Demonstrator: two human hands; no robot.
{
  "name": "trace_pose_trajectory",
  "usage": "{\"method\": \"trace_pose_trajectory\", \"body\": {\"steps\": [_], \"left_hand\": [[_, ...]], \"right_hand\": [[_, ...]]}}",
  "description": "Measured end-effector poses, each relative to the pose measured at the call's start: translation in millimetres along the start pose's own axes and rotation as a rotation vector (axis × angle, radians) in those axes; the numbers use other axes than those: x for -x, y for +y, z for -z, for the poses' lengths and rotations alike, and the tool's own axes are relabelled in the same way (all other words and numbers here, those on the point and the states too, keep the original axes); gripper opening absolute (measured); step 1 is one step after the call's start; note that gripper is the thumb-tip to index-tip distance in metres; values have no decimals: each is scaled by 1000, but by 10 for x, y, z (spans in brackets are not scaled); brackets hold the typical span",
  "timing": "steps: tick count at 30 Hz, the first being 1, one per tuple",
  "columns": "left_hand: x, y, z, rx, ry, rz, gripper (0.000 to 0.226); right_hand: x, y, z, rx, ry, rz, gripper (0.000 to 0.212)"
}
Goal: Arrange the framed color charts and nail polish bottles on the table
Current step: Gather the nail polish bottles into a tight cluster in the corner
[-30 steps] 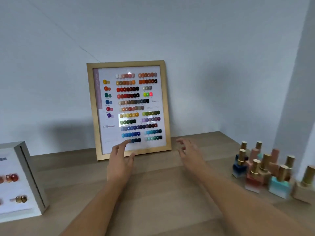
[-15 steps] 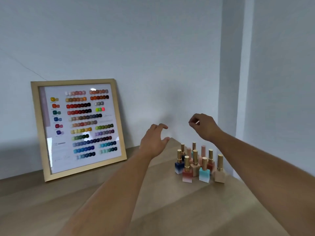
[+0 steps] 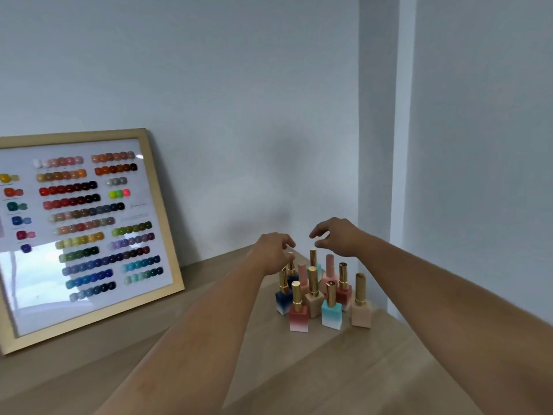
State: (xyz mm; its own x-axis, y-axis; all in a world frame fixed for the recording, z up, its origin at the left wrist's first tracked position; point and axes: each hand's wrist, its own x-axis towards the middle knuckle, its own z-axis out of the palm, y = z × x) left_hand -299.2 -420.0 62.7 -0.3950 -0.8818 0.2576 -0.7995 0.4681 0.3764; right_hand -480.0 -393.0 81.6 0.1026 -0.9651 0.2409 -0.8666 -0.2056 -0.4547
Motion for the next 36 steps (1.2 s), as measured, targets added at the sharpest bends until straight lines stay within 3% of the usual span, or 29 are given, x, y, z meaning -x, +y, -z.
{"method": "trace_pose_trajectory", "body": {"steps": [5,14,19,28,36], "left_hand": [[-115,-49,-68,21,-4,3,11],[-179,-106,-64,-27,29,-18,14],[-111,-237,100,-45,31,3,12],[50,-629,348,-85,65,92,12],[114,-784,348,-74,79,104,12]], "right_hand": [[-133,44,-43,42,-109,18,29],[-272,49,-116,86,-185,62,23],[-280,-106,-32,72,-120,155,24],[-206,-748,-102,97,-543,271,18],[-248,-801,-287,205,-550,247,9]]}}
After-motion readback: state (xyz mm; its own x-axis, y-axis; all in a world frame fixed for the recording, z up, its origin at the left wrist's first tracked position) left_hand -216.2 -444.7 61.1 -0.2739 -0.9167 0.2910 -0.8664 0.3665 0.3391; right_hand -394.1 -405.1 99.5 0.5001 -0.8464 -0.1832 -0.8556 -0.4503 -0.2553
